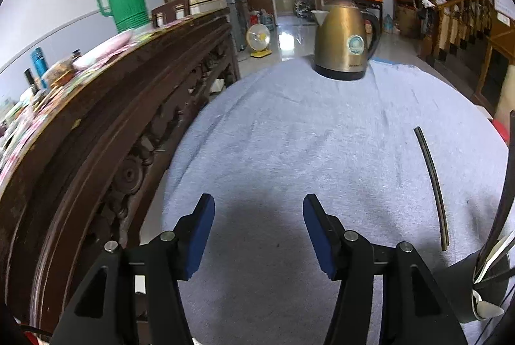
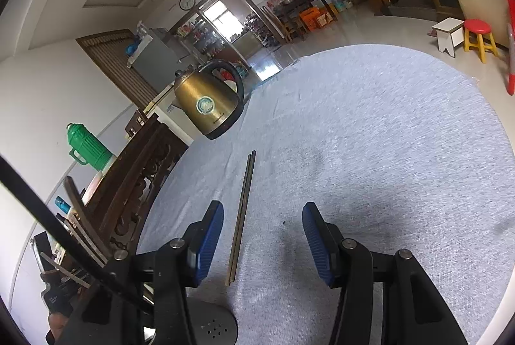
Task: Organize utensils
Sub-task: 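Move both tools back down toward the remaining dark chopsticks on the cloth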
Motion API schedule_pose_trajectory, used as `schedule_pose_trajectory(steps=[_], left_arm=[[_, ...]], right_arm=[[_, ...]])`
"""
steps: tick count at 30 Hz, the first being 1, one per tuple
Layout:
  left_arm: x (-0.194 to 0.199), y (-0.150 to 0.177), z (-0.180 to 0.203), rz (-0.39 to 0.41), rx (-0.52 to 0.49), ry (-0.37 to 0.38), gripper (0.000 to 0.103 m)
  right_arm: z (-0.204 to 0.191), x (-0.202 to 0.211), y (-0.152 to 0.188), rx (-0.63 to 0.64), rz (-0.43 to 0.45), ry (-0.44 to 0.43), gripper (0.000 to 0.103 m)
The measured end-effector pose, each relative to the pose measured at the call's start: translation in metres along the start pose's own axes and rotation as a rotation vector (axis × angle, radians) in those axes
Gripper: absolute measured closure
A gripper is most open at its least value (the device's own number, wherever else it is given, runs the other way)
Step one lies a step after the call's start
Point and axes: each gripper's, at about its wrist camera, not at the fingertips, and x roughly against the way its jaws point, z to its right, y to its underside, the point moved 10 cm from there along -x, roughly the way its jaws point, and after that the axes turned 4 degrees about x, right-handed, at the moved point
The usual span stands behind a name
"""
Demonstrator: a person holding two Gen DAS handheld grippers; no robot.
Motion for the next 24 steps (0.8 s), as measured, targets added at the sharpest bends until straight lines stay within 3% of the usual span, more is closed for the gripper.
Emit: schedule_pose_trajectory(steps=[3,9,16,24], left_arm=[[-0.014,-0.007,0.018,-0.015,-0.047,0.035,0.045],[-0.065,-0.036,0.071,-0.057,-0.153,0.195,0.044],[-0.120,-0.059,0.163,-0.175,-0.207,0.345,0.044],[-0.142,-0.050,0.253,-0.225,-0.294,0.395,0.044]], right_arm=[[0.002,-0.003,-0.002,-0.007,-0.001,-0.002,0.049],[0.014,-0.010,-0.004,-0.027,-0.010,0.000,0.049],[0.031,-0.028,-0.015,-0.060,-0.030,0.008,0.049],[0.040,-0.052,-0.027,-0.056,-0.052,0.012,0.049]])
